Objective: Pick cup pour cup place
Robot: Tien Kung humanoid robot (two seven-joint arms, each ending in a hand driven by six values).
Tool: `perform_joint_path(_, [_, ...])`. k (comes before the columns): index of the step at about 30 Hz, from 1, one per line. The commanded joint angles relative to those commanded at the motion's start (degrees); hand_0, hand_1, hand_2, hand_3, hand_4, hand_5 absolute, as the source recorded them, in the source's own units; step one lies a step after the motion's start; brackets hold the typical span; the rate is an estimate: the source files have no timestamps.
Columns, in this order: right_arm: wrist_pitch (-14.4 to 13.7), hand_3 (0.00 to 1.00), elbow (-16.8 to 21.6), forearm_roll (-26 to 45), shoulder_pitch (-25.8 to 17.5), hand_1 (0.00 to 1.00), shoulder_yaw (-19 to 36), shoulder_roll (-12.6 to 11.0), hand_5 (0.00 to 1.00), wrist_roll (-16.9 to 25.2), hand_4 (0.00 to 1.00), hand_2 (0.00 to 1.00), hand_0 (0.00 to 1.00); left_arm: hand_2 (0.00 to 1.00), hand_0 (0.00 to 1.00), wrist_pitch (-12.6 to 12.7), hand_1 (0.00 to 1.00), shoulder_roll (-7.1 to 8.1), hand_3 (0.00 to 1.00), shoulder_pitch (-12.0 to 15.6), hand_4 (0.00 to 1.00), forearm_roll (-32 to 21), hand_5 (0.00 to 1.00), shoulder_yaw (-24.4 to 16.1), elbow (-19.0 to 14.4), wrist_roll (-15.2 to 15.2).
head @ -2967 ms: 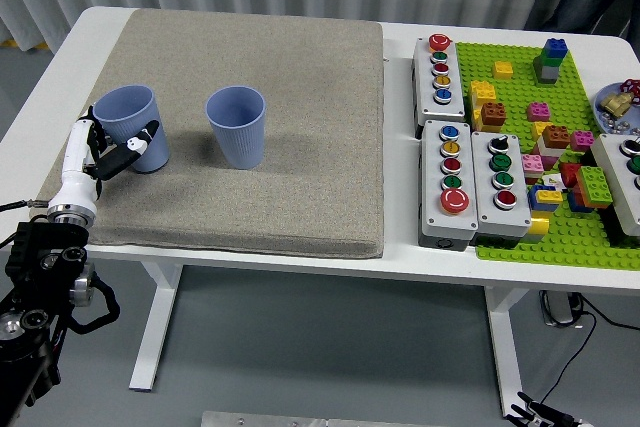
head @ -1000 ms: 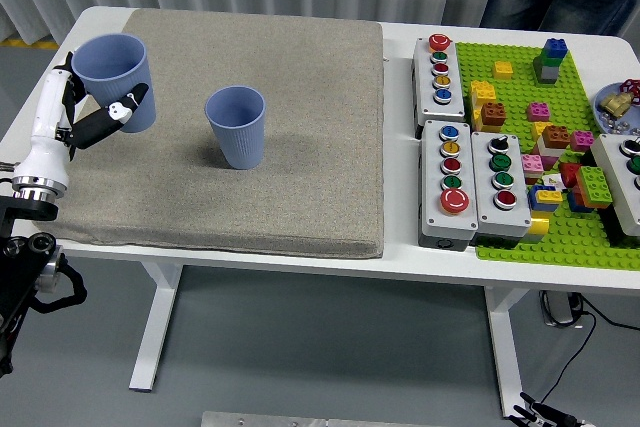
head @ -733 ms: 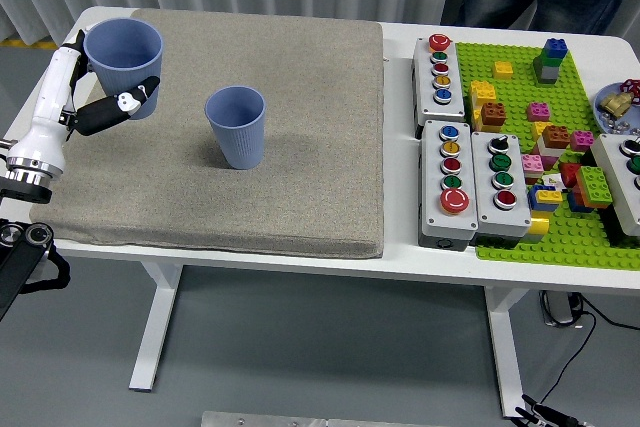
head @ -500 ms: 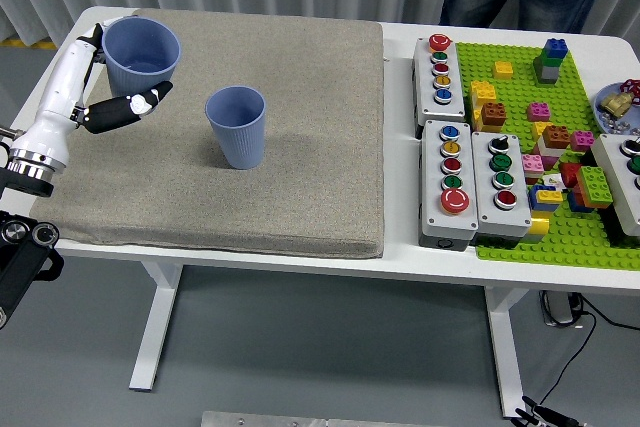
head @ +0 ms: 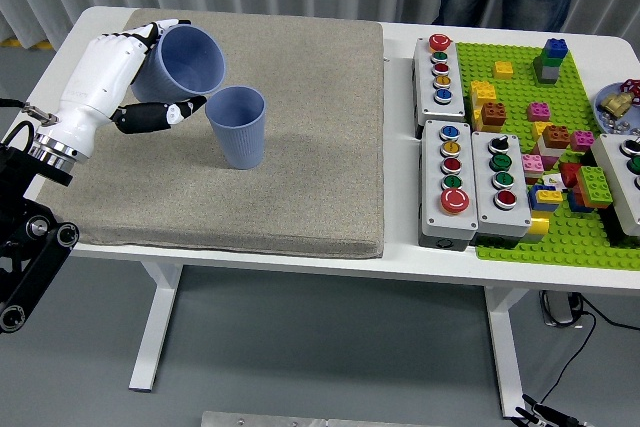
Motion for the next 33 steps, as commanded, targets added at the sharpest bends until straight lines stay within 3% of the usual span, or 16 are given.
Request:
perform_joint_path(7, [0.0,0.615,0.0,0.5,0.1,0.692,-0.5,-0.2,0.178,0.3,0.222,0.732,0.76,0.513,0.439,0.0,0.464,-0.03,0.524,-2.7,0.649,2.4,0.113,0.8,3.8,0.0])
perform_joint_path(15, [0.0,0.615,0.0,1.0,0.2,0.693,-1.0,-0.3,0.177,0.4,0.222,0.733,0.761,0.513,0.44,0.1,0.464,-0.49,0.524,-3.8,0.651,3.8,0.115,0.5,7.0,-0.2])
perform_joint_path(22, [0.0,0.615,0.0,0.8,0.2,0.694,-0.7,-0.3,0.173,0.4,0.223,0.733,0.761,0.513,0.441,1.3,0.464,0.0,0.523,-4.0,0.651,7.7,0.115,1.1,7.4,-0.6])
perform_joint_path(33, [0.1,0.615,0.0,0.6,0.3,0.694,-0.4,-0.3,0.172,0.3,0.225,0.734,0.761,0.512,0.442,3.1,0.464,1.01,0.523,-4.7,0.651,7.7,0.112,2.8,7.7,-0.8])
